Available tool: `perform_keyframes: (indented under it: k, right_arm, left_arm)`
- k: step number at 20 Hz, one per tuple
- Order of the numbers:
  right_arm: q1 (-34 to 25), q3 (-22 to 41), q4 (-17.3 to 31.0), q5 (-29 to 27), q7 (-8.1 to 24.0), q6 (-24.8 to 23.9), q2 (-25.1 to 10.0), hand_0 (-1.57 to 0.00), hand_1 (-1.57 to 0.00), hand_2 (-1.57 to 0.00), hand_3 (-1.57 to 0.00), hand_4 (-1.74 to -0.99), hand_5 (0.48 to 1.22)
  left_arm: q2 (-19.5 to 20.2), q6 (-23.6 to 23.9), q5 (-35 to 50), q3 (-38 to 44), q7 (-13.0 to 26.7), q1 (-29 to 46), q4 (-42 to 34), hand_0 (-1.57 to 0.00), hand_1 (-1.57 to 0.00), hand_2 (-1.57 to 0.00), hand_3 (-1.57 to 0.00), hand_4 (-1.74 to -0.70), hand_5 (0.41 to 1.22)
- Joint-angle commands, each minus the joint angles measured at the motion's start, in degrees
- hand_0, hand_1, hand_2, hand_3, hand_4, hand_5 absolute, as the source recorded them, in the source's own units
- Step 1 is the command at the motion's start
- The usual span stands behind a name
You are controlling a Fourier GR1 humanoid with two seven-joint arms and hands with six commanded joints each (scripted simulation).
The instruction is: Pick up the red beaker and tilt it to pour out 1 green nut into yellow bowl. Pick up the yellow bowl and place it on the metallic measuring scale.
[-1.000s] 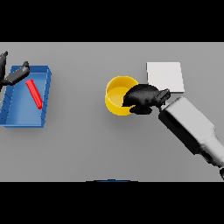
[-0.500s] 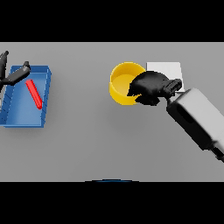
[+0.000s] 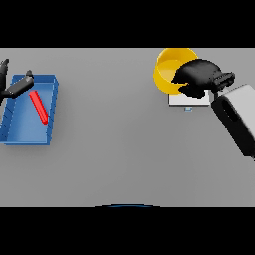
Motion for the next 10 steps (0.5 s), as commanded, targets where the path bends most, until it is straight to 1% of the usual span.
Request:
perform_keyframes:
  k: [1,2,3,5,6,7,8,9,10]
  right_arm:
    - [-0.19,-0.29,2.04,0.07,-0.80,-0.87,-0.10,-1.57,-1.57,-1.57,-1.20,-1.720,1.221]
    - [-0.42,-0.48,4.07,0.21,-1.13,-1.81,-0.20,-1.57,-1.57,-1.57,-1.19,-1.720,1.221]
    - [-0.51,-0.58,5.68,0.27,-2.31,-2.51,-0.84,-1.57,-1.57,-1.57,-1.18,-1.720,1.221]
    - [-1.42,-0.83,8.69,0.57,-2.51,-3.83,-0.77,-1.57,-1.57,-1.57,-1.17,-1.720,1.221]
    - [-1.72,-0.91,10.84,0.78,-2.83,-4.59,-0.66,-1.57,-1.57,-1.57,-1.18,-1.721,1.221]
    - [-1.85,-0.88,12.92,0.97,-2.43,-5.48,-0.01,-1.57,-1.57,-1.57,-1.21,-1.722,1.221]
    - [-2.29,-0.71,14.90,1.32,-3.19,-6.42,0.27,-1.57,-1.57,-1.57,-1.23,-1.722,1.221]
    - [-2.69,-0.50,17.38,1.85,-3.70,-7.95,0.96,-1.57,-1.57,-1.57,-1.25,-1.722,1.221]
    - [-2.71,-0.57,18.35,1.71,-4.30,-8.27,0.77,-1.57,-1.57,-1.57,-1.31,-1.723,1.221]
  left_arm:
    - [-0.08,0.22,0.02,-0.03,0.83,-0.16,-0.30,0.00,0.00,0.00,0.00,-0.82,0.759]
    - [-0.02,0.21,0.35,0.11,0.92,0.35,-0.18,0.00,0.00,0.00,0.00,-0.83,0.765]
    - [-0.01,0.23,0.25,0.19,1.15,0.14,-0.03,0.00,0.00,0.00,0.00,-0.83,0.769]
    - [0.38,0.00,0.24,0.34,0.56,0.29,-0.02,0.00,0.00,0.00,0.00,-0.83,0.774]
    - [0.33,-0.17,0.11,0.12,0.75,0.25,0.02,0.00,0.00,0.00,0.00,-0.82,0.772]
    - [0.16,0.01,0.12,0.13,0.67,0.47,0.30,0.00,0.00,0.00,0.00,-0.82,0.765]
    - [0.35,0.10,0.08,0.15,1.37,0.02,0.27,0.00,0.00,0.00,0.00,-0.82,0.763]
    - [0.65,0.01,0.23,0.37,1.04,0.05,0.10,0.00,0.00,0.00,0.00,-0.82,0.759]
    - [0.53,-0.27,0.16,0.29,1.02,0.00,0.78,0.00,0.00,0.00,0.00,-0.82,0.756]
